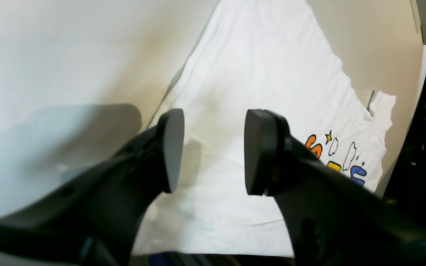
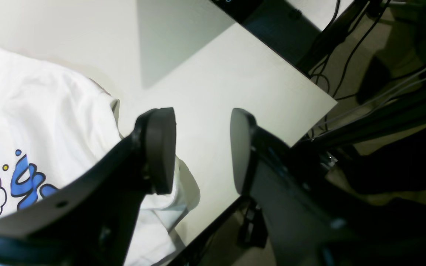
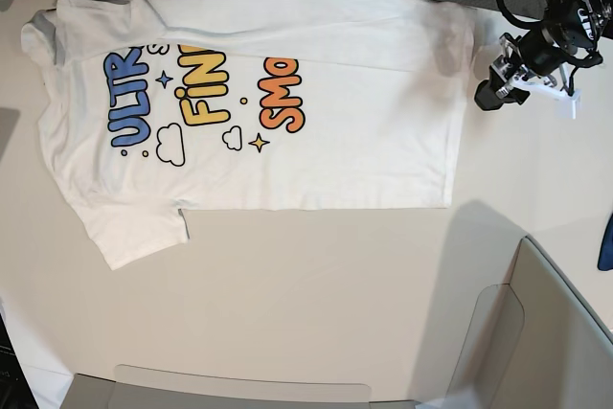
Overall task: Layout the t-shirt on the table in an organized manner, then fold the t-shirt properly
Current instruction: 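Release the shirt and move both grippers back over the shirt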
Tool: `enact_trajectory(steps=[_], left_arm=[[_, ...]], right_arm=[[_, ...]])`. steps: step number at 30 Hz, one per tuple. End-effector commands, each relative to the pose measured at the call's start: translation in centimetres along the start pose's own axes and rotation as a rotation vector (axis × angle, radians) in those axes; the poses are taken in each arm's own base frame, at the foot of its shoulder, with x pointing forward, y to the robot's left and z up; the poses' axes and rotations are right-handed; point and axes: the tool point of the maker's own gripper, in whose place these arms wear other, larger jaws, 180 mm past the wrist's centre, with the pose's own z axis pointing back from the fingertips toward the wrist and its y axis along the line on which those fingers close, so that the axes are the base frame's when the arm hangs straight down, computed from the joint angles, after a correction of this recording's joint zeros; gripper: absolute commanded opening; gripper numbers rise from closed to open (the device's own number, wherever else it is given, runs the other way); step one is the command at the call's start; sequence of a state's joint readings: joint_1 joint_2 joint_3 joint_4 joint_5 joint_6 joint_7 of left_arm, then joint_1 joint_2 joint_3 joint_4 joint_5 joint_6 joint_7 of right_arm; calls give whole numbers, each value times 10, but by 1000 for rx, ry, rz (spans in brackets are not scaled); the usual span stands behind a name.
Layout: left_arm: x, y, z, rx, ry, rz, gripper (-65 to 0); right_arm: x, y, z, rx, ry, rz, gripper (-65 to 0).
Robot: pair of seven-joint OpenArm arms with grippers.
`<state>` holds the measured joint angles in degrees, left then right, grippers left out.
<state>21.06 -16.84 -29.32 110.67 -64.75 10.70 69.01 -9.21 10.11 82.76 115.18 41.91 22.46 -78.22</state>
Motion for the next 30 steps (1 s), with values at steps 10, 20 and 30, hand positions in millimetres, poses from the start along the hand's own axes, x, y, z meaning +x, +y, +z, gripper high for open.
enact_trajectory(steps=[10, 20, 30], left_arm=[[15, -9, 4, -21, -39, -34, -384], [44, -33, -5, -90, -93, -45, -383], [58, -16, -31, -97, -69, 78, -383]], right_arm=[[44, 24, -5, 61, -117, 42, -406], [63, 95, -38, 153, -108, 180, -406], [51, 141, -87, 303, 20, 165, -405]])
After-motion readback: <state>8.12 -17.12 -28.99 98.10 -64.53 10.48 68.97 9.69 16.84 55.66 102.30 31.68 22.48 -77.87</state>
